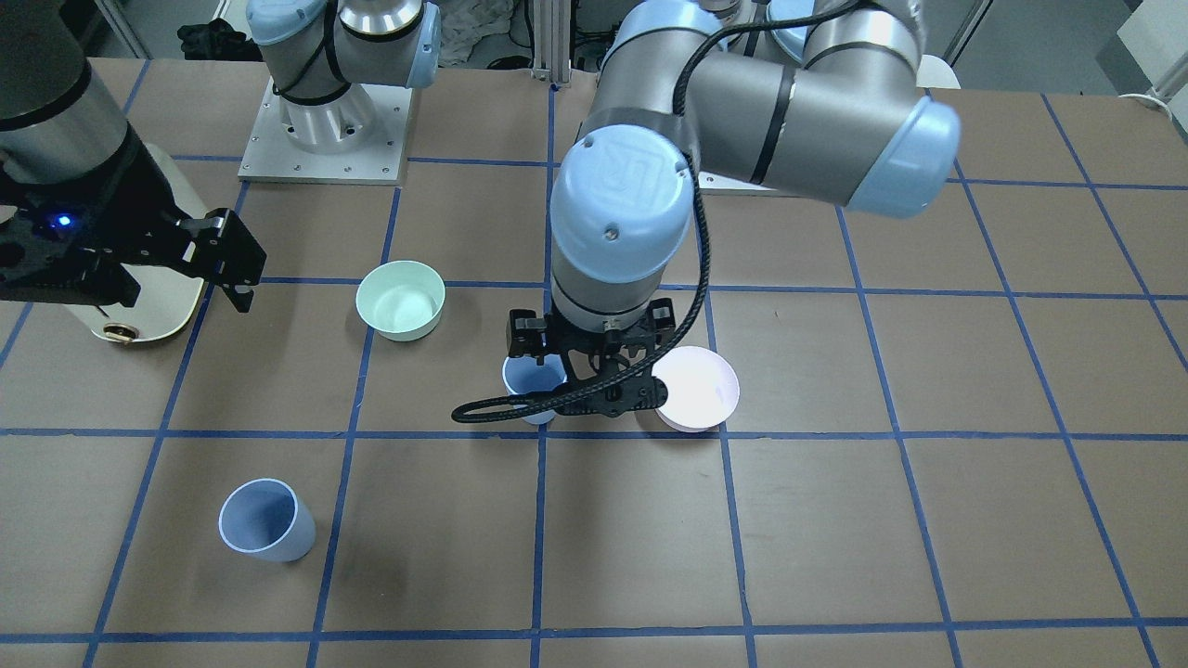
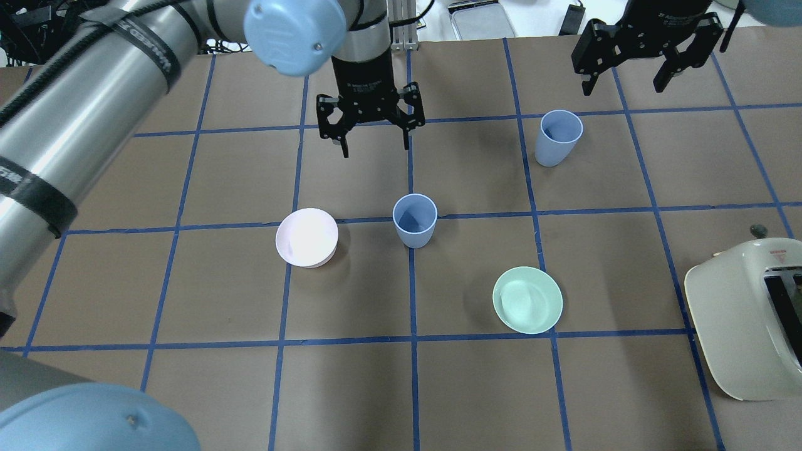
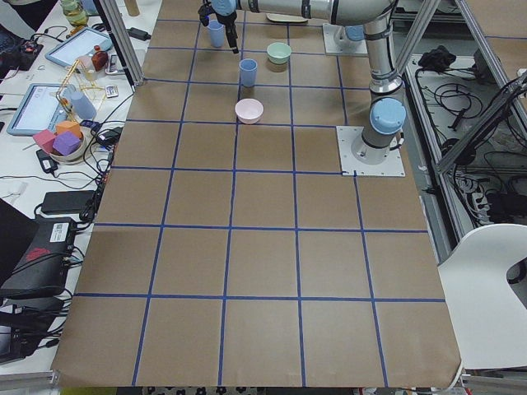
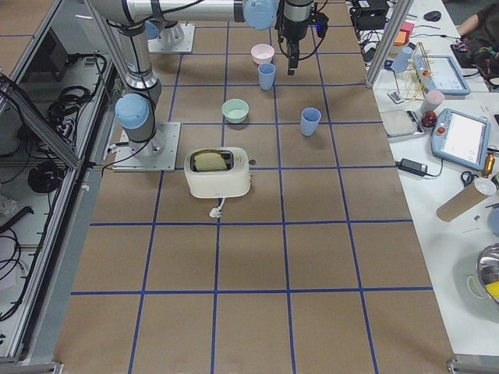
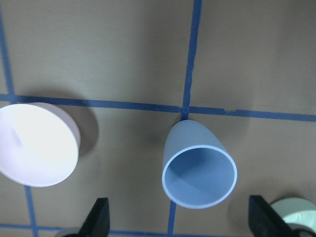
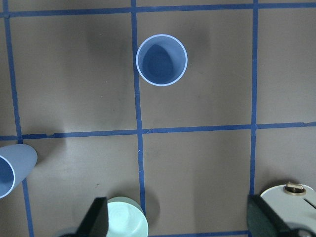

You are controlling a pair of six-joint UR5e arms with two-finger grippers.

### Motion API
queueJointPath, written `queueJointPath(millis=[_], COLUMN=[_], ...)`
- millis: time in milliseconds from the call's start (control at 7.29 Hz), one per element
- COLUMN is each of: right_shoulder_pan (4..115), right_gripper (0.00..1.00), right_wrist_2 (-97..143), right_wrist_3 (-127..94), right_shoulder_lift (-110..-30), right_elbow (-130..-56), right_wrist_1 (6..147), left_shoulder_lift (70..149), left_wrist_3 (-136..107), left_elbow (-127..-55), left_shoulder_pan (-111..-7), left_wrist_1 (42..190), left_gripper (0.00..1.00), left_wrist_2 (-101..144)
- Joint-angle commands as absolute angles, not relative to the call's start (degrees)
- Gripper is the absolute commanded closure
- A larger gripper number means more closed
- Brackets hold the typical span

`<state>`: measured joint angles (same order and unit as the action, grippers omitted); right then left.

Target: Stack blue cups with both arms

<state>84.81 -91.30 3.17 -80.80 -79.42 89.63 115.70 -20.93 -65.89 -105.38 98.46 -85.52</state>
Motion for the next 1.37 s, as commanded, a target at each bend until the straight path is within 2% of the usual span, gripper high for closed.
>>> queueJointPath(millis=[0, 686, 1235], right_shoulder_pan=[81.9, 81.5, 81.7], right_gripper=[0.0, 0.0, 0.0], right_wrist_2=[-91.3, -90.5, -89.2], right_wrist_3=[4.3, 4.3, 4.3], right_shoulder_lift=[-73.7, -60.0, -59.1], right_elbow=[-78.8, -79.1, -82.4], right_wrist_1=[98.3, 111.9, 112.4], left_shoulder_lift=[111.2, 105.8, 103.5], left_wrist_3=[-11.2, -9.9, -10.9], left_elbow=[-60.0, -66.3, -68.9], left_shoulder_pan=[-99.2, -93.2, -92.0], left_wrist_1=[102.0, 98.0, 93.1], left_gripper=[0.0, 0.0, 0.0], left_wrist_2=[-85.4, -85.8, -85.8])
